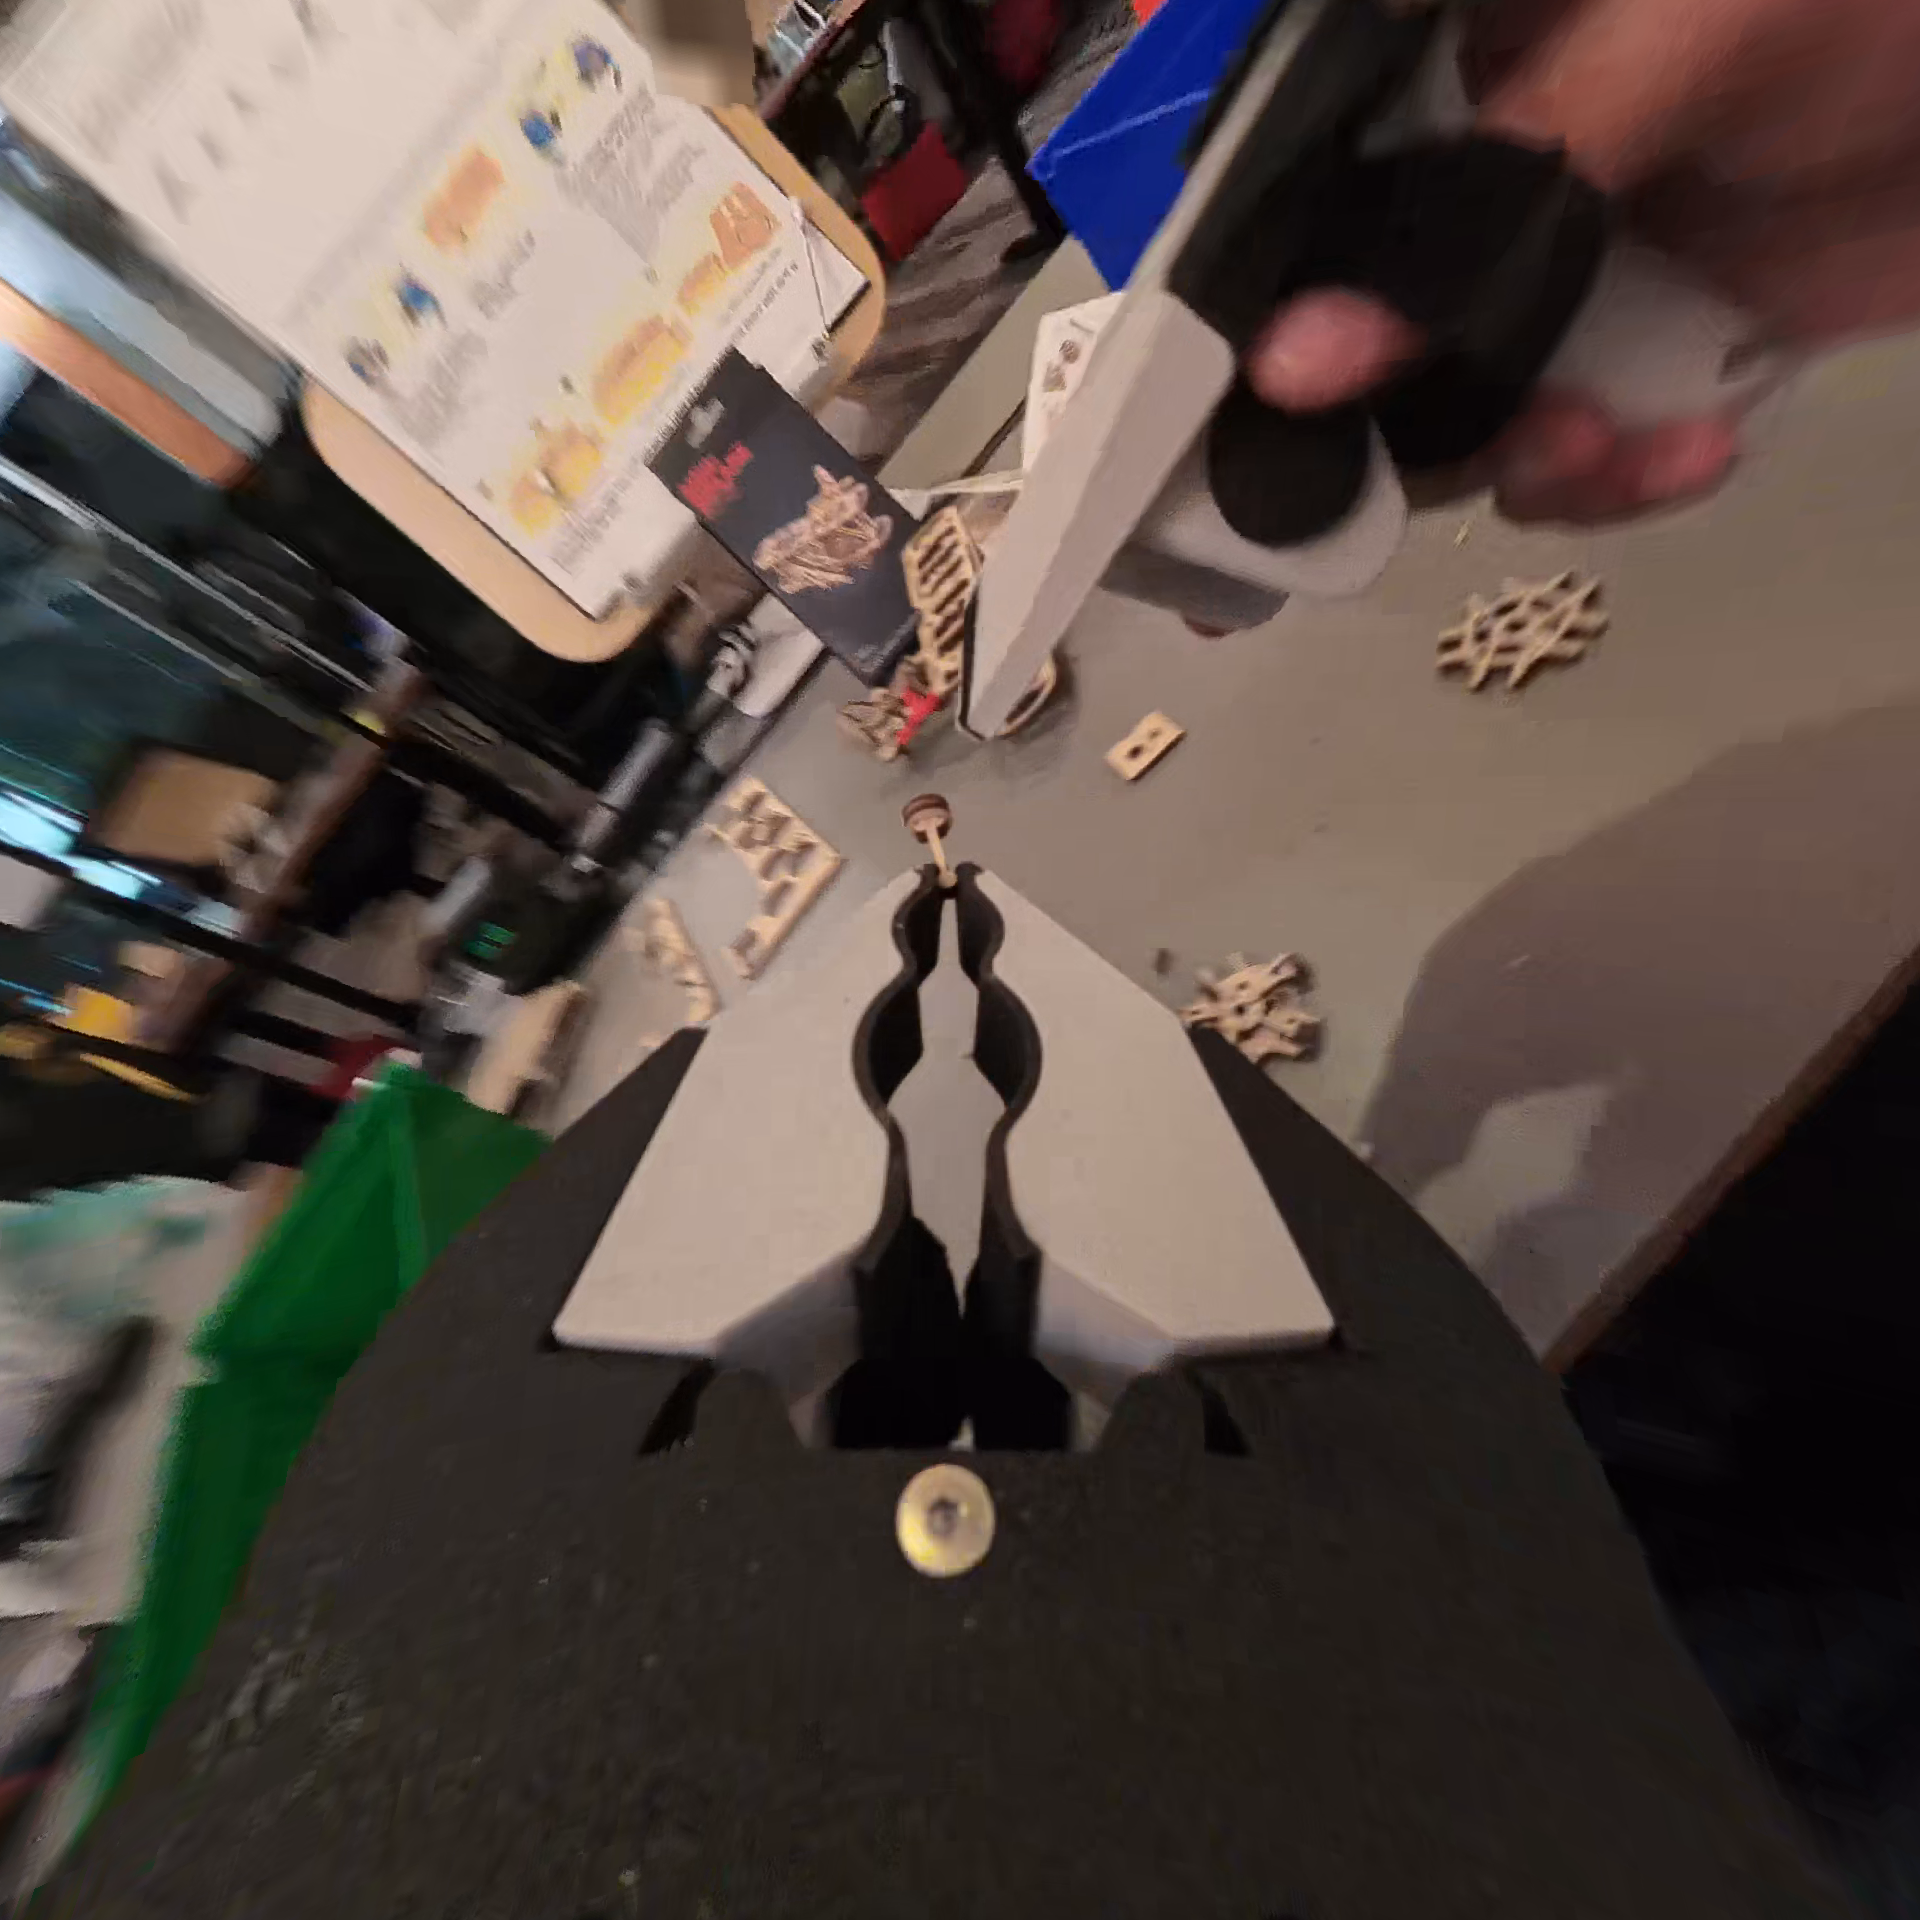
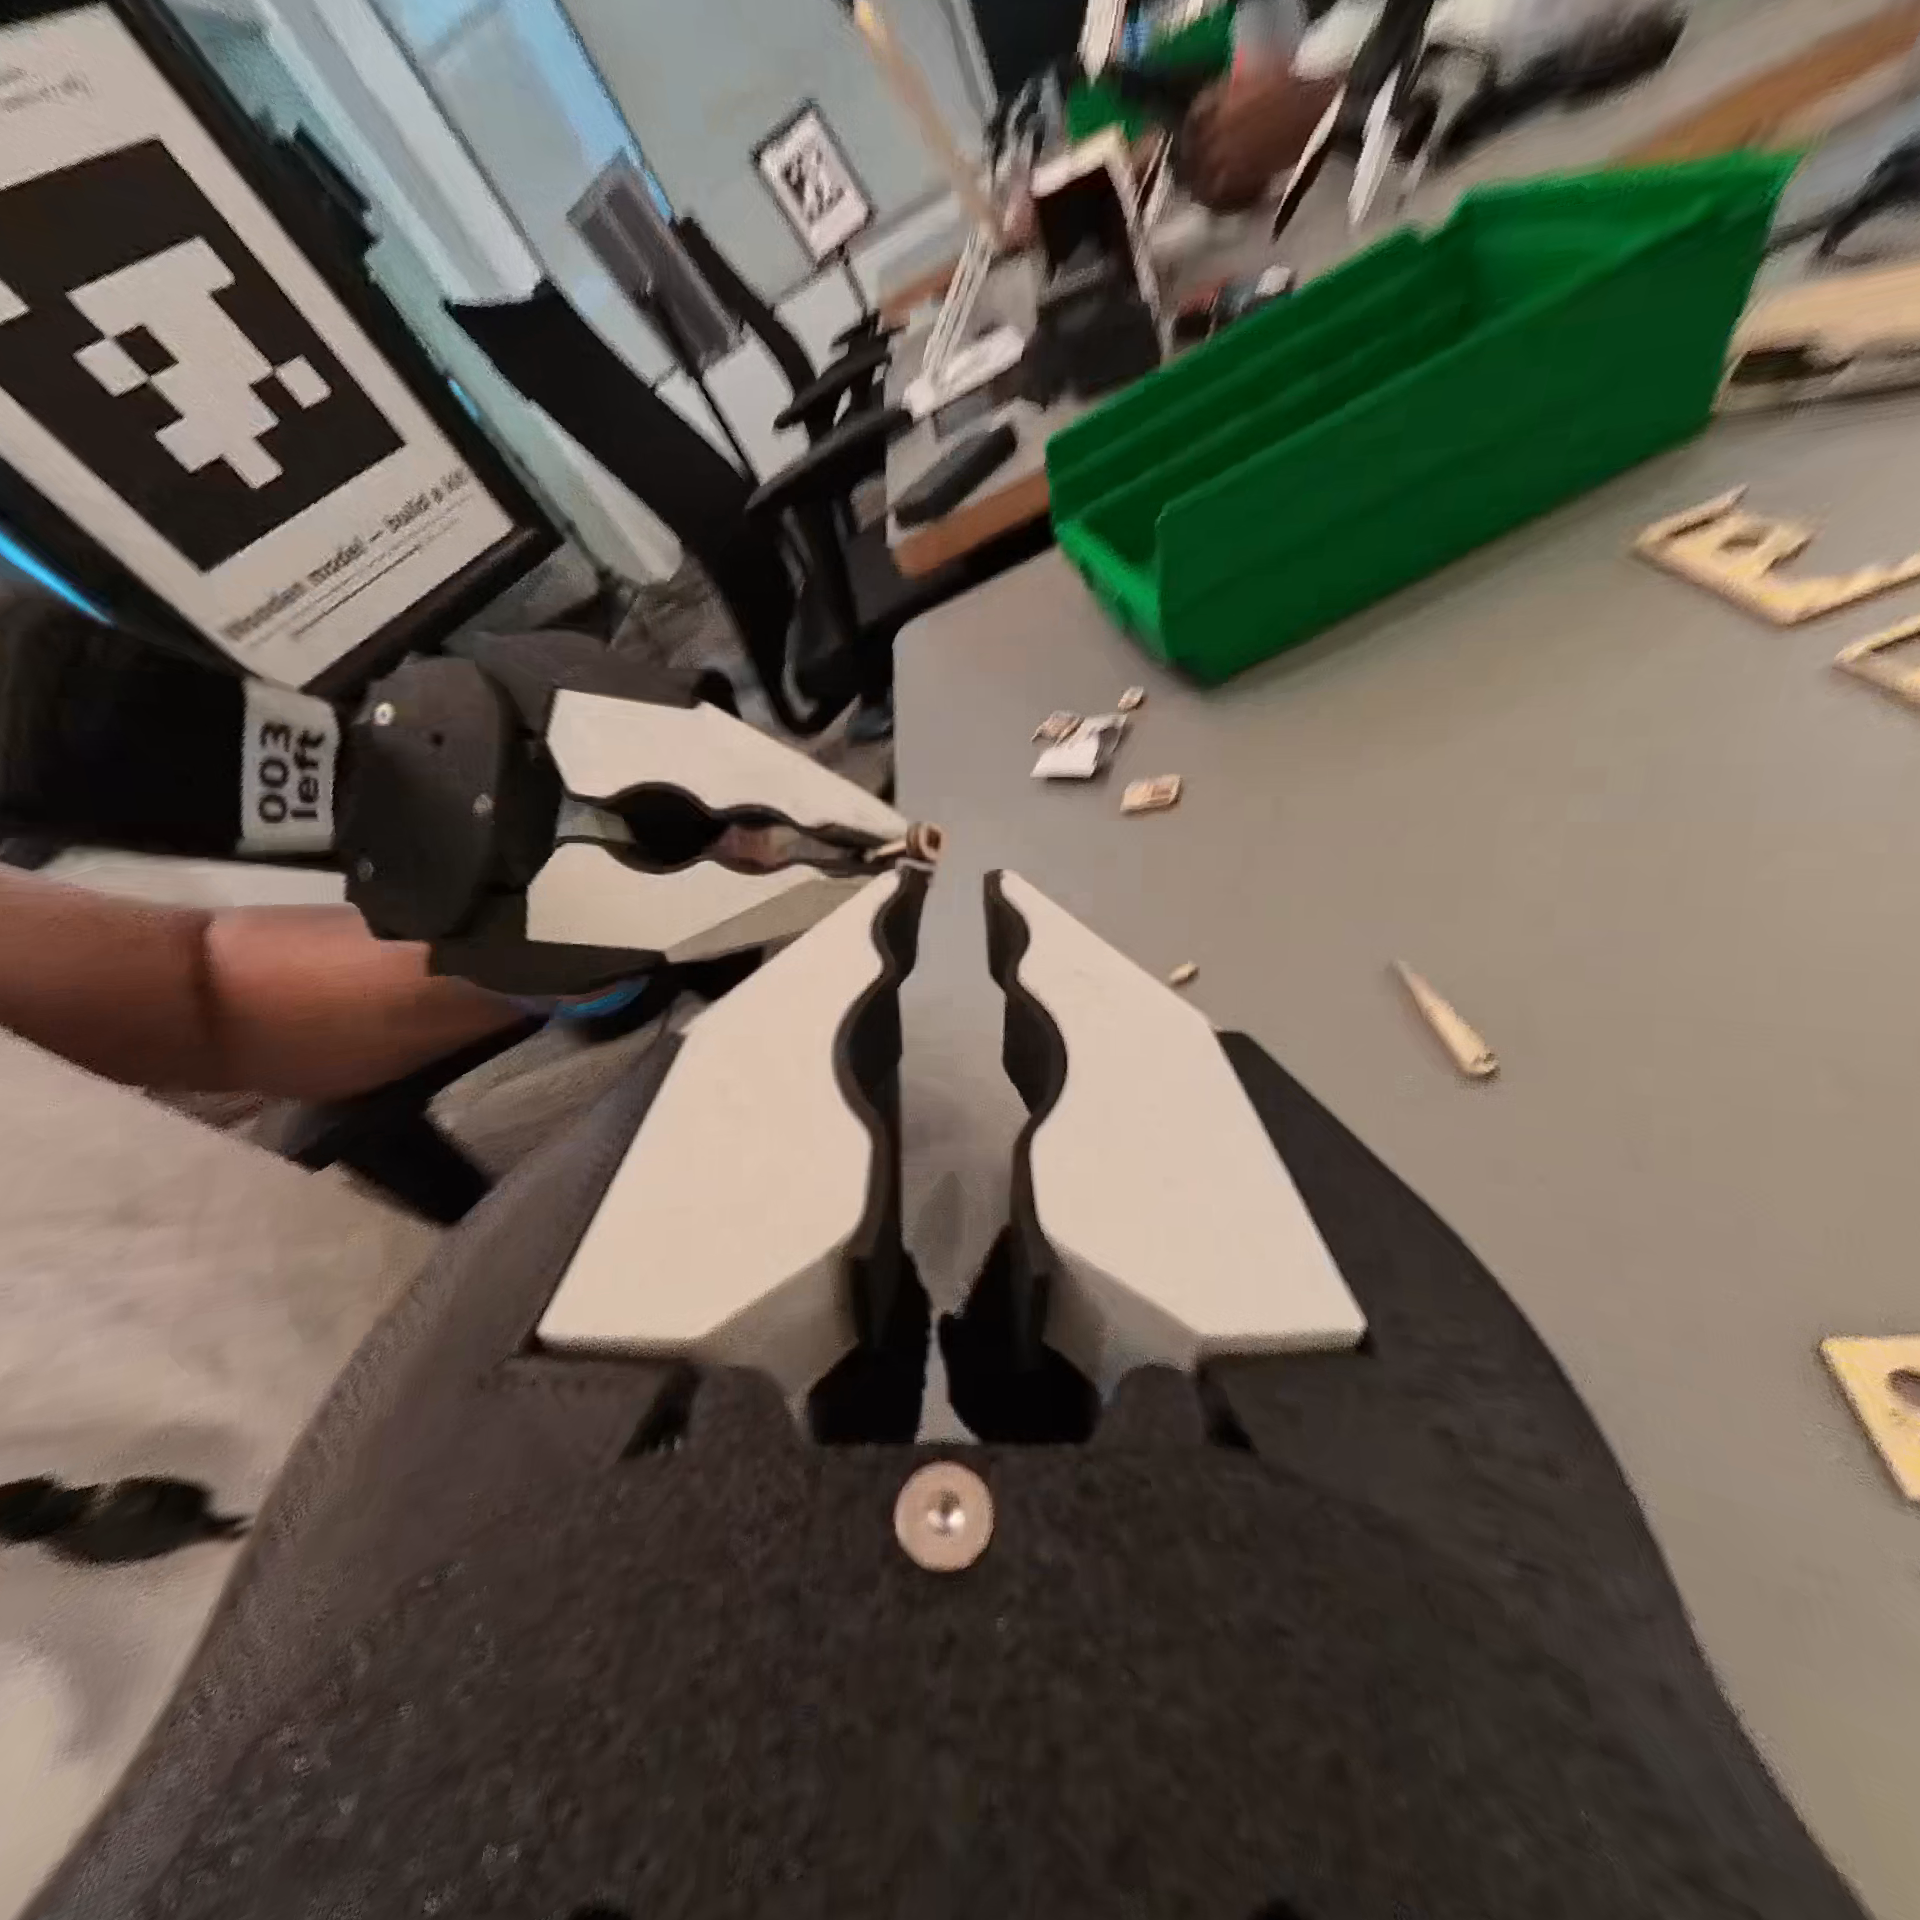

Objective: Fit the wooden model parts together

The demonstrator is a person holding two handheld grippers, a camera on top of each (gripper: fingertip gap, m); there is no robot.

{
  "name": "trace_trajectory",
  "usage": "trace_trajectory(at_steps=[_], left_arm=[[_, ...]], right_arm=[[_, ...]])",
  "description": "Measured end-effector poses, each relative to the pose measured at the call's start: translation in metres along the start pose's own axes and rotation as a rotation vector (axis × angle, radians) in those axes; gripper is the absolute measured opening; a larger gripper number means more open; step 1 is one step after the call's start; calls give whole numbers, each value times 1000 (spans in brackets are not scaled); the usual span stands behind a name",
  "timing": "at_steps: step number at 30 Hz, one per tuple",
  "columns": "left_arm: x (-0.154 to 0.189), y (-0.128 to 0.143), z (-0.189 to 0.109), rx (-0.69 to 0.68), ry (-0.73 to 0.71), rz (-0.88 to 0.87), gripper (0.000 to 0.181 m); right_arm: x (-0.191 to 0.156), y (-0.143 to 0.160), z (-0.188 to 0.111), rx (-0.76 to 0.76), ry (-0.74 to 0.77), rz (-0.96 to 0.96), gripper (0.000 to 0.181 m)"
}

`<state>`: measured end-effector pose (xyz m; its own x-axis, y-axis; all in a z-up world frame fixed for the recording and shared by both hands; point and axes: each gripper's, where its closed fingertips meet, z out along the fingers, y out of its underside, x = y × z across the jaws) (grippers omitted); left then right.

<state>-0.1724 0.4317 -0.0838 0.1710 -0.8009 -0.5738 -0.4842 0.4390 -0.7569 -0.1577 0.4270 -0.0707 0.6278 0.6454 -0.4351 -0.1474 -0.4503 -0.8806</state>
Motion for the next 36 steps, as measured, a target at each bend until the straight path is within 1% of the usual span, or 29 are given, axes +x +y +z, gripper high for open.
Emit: trace_trajectory(at_steps=[2, 3, 6, 9, 11, 14, 17, 21, 22, 23, 26, 28, 30, 32, 34, 36], left_arm=[[4, -3, -2, -4, -49, 152, 0], [8, -4, -3, -5, -54, 186, 0], [15, -15, -6, 44, -46, 192, 0], [16, -26, -12, 89, -49, 196, 0], [17, -31, -15, 110, -49, 195, 0], [16, -34, -17, 120, -57, 205, 0], [17, -34, -18, 131, -57, 210, 0], [23, -21, -9, 95, 3, 146, 1], [26, -16, -6, 81, 29, 121, 5], [28, -9, -3, 64, 52, 98, 12], [33, 16, 7, -7, 124, 23, 19], [46, 35, 14, -57, 240, -51, 19], [64, 50, 20, -92, 368, -135, 22], [75, 59, 26, -95, 422, -182, 31], [78, 63, 32, -86, 423, -199, 42], [82, 64, 36, -84, 449, -236, 43]], right_arm=[[-9, 2, 0, -50, -57, 51, 15], [-15, 2, 0, -61, -91, 72, 17], [-22, 7, -2, -97, -152, 109, 16], [-28, 5, -7, -75, -212, 156, 15], [-37, -1, -10, -45, -261, 172, 9], [-39, -2, -10, -53, -233, 114, 8], [-39, -1, -10, -72, -234, 134, 7], [-27, 9, -6, -95, -179, 132, 7], [-22, 14, -4, -103, -162, 133, 7], [-13, 18, -4, -108, -132, 130, 7], [26, 39, -6, -139, -16, 130, 7], [56, 61, -7, -182, 62, 154, 7], [77, 83, -5, -226, 113, 189, 7], [86, 97, -1, -240, 129, 214, 7], [86, 106, 3, -258, 101, 255, 7], [86, 109, 7, -273, 80, 283, 7]])
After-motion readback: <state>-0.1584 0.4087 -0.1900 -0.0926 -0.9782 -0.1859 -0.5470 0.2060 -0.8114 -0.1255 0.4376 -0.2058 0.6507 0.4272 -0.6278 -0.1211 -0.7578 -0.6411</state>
